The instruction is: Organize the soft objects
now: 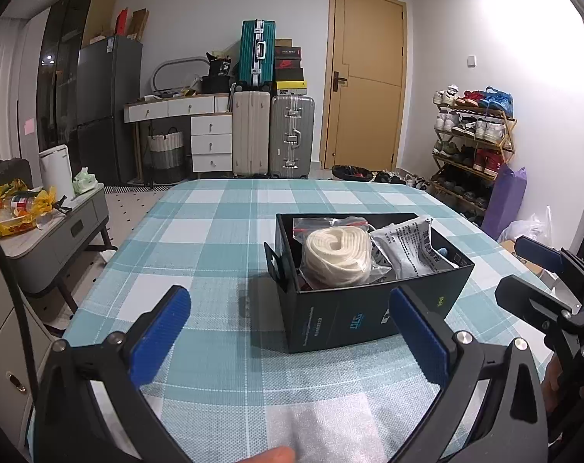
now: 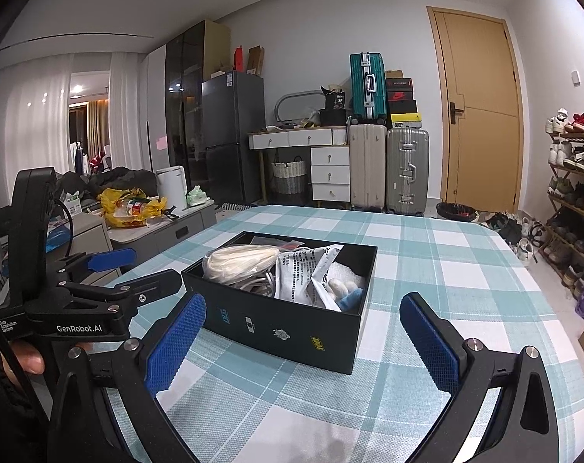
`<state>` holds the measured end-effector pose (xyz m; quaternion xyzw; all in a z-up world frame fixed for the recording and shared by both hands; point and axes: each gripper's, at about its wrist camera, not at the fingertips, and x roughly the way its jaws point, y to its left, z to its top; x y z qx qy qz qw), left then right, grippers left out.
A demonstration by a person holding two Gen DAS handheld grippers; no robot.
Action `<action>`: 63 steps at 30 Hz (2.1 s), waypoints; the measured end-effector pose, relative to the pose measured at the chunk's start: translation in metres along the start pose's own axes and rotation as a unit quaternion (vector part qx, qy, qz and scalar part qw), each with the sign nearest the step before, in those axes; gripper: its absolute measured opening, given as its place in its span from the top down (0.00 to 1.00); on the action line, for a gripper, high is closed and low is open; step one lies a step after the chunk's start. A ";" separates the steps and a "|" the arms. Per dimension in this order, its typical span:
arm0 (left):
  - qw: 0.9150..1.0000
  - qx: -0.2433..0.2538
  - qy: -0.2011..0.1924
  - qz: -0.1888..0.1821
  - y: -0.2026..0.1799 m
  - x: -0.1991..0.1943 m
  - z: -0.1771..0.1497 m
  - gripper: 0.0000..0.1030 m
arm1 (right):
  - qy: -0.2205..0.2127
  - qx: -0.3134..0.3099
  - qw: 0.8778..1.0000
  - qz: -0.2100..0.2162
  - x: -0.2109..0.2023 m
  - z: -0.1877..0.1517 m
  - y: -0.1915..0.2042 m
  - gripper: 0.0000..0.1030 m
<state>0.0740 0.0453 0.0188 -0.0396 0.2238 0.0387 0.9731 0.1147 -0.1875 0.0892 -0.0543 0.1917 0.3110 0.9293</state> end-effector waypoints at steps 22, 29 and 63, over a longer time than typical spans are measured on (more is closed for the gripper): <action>1.000 0.008 -0.002 0.002 -0.004 -0.001 0.001 0.00 | 0.000 0.000 1.000 0.000 0.000 0.000 -0.001 0.01; 1.000 0.006 -0.001 0.002 -0.004 -0.001 0.001 0.00 | 0.000 0.000 1.000 0.000 0.000 0.000 0.000 0.01; 1.000 0.009 -0.003 0.001 -0.003 -0.002 0.001 0.00 | 0.001 0.001 1.000 0.000 0.000 0.001 -0.001 0.01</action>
